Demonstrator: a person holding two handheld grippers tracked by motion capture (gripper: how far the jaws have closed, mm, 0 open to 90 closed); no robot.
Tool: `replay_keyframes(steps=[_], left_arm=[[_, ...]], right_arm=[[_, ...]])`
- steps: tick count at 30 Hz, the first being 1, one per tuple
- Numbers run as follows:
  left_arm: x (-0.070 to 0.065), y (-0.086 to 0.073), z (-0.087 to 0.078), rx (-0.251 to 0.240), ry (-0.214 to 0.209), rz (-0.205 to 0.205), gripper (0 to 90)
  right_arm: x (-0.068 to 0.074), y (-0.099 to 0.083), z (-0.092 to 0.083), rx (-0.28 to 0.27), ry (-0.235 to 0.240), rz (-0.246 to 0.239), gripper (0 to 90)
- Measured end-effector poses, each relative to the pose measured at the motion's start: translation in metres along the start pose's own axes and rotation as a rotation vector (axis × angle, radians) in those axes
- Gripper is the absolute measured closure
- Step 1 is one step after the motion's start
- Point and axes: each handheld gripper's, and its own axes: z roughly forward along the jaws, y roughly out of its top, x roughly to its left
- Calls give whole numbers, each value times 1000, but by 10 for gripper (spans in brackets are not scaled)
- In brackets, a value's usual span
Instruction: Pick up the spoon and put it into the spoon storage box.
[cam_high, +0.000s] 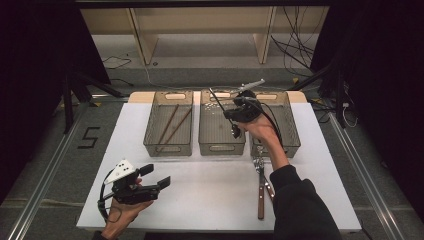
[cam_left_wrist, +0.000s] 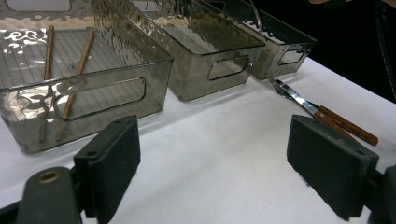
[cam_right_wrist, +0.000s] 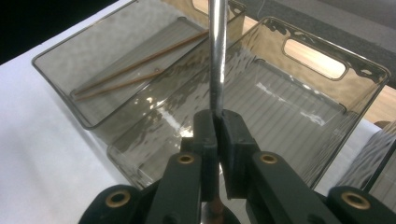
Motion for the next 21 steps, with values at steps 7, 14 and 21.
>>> replay_keyframes(steps=[7,14,21], left_arm=[[0,0,0,0,-1,3,171],[-1,0,0,-9,0,-2,171],[-1,0,0,-9,2,1,171]], right_arm=[[-1,-1,5,2,-8,12,862],[-3,-5,13,13,-21,26,862],[-4,-10,22,30,-26,46,862]])
